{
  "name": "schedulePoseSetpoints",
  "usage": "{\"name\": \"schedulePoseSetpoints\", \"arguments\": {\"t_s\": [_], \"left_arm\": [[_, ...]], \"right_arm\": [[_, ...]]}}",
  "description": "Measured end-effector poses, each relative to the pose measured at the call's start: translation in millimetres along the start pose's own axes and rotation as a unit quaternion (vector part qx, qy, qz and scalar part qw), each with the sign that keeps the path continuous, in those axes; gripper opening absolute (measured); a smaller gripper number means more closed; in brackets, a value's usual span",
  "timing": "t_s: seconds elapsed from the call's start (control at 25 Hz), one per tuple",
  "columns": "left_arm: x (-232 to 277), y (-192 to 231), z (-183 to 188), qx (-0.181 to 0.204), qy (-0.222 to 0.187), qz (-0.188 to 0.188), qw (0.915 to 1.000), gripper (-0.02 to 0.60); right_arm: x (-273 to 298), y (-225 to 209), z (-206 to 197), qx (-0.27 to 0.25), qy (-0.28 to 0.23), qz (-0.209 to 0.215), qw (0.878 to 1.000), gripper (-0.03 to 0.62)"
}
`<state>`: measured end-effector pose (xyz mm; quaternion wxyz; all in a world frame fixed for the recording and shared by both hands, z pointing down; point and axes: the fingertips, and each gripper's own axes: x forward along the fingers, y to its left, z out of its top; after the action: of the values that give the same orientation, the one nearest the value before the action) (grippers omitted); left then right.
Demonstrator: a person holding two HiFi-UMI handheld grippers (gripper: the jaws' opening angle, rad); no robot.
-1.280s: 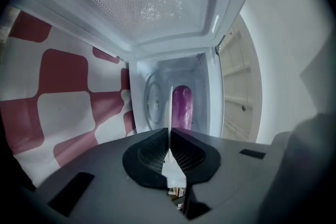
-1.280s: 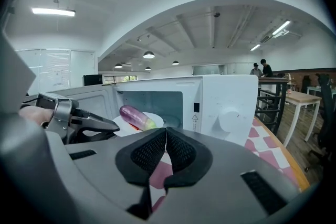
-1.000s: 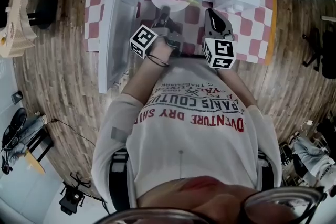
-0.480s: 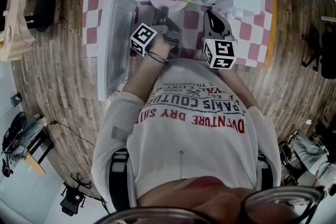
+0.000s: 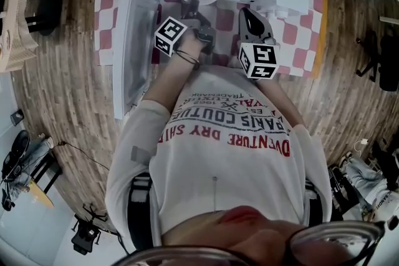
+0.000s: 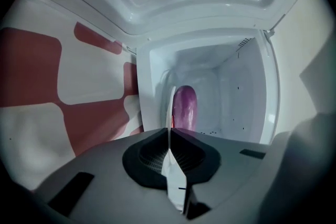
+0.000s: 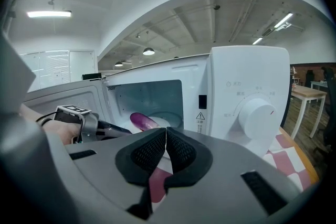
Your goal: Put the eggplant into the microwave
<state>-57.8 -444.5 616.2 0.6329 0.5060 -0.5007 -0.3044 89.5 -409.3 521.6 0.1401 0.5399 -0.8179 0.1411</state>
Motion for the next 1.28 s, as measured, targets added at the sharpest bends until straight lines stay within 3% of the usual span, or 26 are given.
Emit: {"name": "schedulePoseSetpoints", "arguments": {"t_s": [0.64, 0.8, 1.0, 1.08, 1.2, 1.28], "left_arm": [[17, 4, 9, 0.009, -0.021, 0.03, 0.9993, 0.035], [14, 9, 11, 0.004, -0.019, 0.038, 0.9991, 0.158], [-1, 4, 15, 0.018, -0.022, 0.026, 0.9993, 0.169], [-10, 3, 17, 0.043, -0.024, 0.035, 0.9982, 0.169], [-21, -4, 20, 0.133, -0.014, 0.05, 0.9897, 0.164], [-28, -14, 19, 0.198, -0.004, 0.046, 0.9792, 0.066]], "right_arm": [[9, 11, -3, -0.016, 0.014, 0.025, 0.999, 0.026], [10, 16, -1, -0.028, 0.012, 0.032, 0.999, 0.026], [7, 25, -2, -0.034, 0.012, 0.042, 0.998, 0.026], [6, 28, -3, -0.032, 0.012, 0.045, 0.998, 0.026], [4, 33, -3, -0.032, 0.009, 0.048, 0.998, 0.026], [0, 36, -2, -0.033, 0.005, 0.05, 0.998, 0.026]]}}
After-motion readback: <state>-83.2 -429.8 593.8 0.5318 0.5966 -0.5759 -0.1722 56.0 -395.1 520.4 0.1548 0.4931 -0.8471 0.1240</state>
